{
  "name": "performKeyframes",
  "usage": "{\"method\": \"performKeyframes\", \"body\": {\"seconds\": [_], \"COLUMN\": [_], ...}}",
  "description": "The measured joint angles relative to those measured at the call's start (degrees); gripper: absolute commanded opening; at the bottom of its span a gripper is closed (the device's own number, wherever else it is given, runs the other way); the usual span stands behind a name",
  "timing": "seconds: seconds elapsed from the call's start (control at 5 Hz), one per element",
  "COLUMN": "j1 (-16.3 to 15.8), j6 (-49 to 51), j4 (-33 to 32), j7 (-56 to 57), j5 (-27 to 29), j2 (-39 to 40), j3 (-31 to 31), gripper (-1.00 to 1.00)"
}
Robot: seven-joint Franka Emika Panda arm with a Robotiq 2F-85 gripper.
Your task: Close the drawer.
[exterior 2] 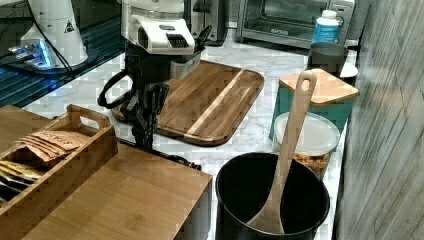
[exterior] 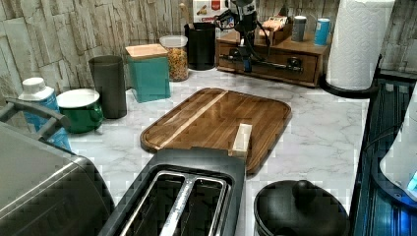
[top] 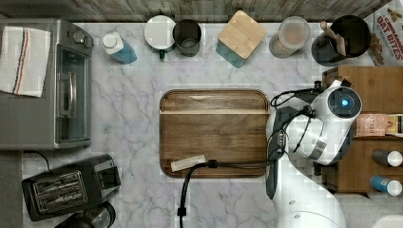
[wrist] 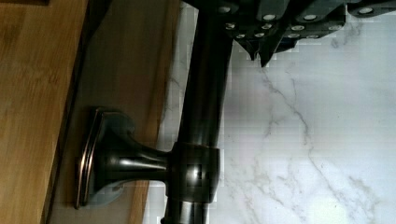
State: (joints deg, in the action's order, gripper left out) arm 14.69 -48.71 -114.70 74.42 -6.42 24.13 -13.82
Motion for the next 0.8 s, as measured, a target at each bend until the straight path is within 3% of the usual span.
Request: {"method": "performKeyframes", "body": {"seconds": [0.8], "j1": [-0.76], "j6": [0.03], "j4": [0.00], "j7": [0.00], "j5": [-0.28], "j2": [-0.03], "j3": [-0.77], "gripper": [-1.00]}}
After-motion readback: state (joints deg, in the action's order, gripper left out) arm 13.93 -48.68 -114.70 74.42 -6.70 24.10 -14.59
